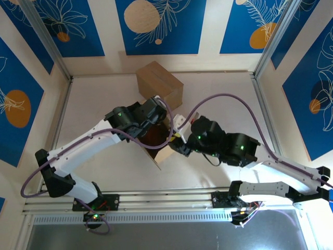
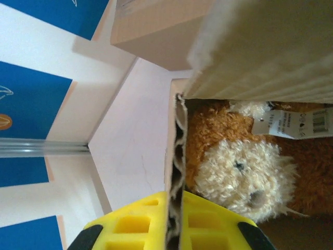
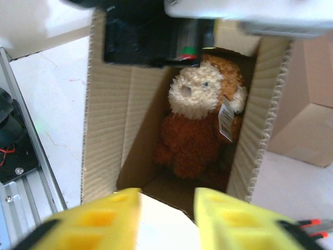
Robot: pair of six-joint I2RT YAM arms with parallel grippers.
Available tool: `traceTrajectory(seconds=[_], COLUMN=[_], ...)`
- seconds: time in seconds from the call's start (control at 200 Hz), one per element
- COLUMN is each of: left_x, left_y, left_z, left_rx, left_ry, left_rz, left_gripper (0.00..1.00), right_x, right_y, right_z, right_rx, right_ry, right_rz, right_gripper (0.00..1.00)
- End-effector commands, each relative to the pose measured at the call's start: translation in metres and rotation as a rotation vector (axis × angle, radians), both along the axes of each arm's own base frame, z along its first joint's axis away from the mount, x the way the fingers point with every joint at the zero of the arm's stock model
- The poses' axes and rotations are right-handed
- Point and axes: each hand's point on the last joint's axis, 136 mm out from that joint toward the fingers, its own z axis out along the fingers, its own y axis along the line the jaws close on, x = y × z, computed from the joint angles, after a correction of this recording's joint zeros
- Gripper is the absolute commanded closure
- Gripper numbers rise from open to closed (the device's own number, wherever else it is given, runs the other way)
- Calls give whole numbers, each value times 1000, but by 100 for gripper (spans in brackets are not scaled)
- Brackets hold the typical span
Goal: Unpack the express box
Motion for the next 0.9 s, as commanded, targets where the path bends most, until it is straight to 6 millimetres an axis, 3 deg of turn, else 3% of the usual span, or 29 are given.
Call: traceTrajectory(seconds=[0.0, 0.205, 0.425, 0.65, 0.895], left_x=[-3, -9, -15, -14, -13], left_y=[3, 1, 0, 0, -3], left_z=[6, 12, 15, 15, 14], left_rx=[-76, -149, -216, -255, -270], left_ry=[33, 72, 79, 81, 93], left_rz=[55, 57, 43, 42, 34], left_gripper=[100, 100, 100, 100, 100], right_x=[7, 29, 59, 63, 71], right_y=[21, 49, 56, 55, 62], right_z=[9, -20, -51, -93, -107], right_rx=[65, 89, 75, 15, -34], right_ry=[-105, -110, -75, -60, -19], right_rz=[-24, -34, -81, -107, -120], right_gripper=[100, 100, 100, 100, 100])
